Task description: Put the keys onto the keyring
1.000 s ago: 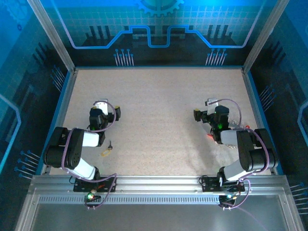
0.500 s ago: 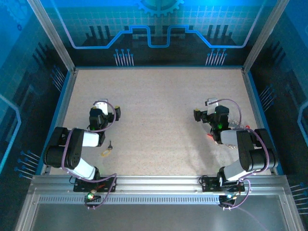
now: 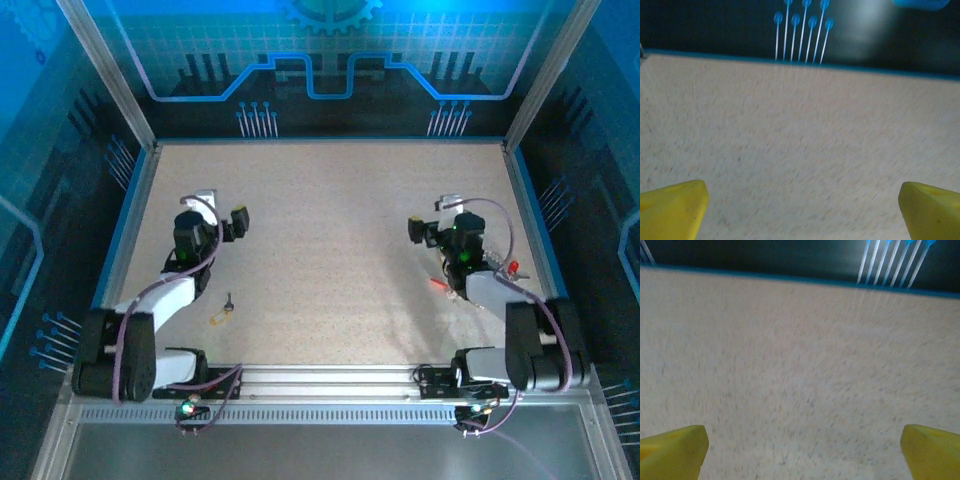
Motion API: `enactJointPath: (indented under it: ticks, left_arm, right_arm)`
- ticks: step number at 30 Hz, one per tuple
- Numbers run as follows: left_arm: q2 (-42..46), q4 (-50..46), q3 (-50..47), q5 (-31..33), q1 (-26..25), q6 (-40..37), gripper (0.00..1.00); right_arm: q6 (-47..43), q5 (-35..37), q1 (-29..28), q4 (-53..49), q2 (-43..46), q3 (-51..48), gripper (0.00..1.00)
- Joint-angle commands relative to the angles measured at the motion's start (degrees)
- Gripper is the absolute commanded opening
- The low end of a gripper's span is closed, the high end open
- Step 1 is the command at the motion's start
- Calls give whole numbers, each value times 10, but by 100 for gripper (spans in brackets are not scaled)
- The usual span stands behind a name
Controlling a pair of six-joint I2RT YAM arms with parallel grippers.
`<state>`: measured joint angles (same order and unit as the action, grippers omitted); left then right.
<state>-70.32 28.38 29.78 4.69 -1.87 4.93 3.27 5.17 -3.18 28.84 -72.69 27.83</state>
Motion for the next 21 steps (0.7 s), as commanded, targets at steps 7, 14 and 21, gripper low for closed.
enactJointPath:
  ticks: [7,14,21]
  left_arm:
    - [59,-541,341,21,17,159,99]
    - [-1,-482,313,-71,32,178,99]
    - [-33,-475,310,-127,35,175,99]
  right_arm:
    - [421,166,61,-555,42,159,100]
    - [369,-31,129,-484,1,122,100]
    - [324,-64,134,-490,-55,120,100]
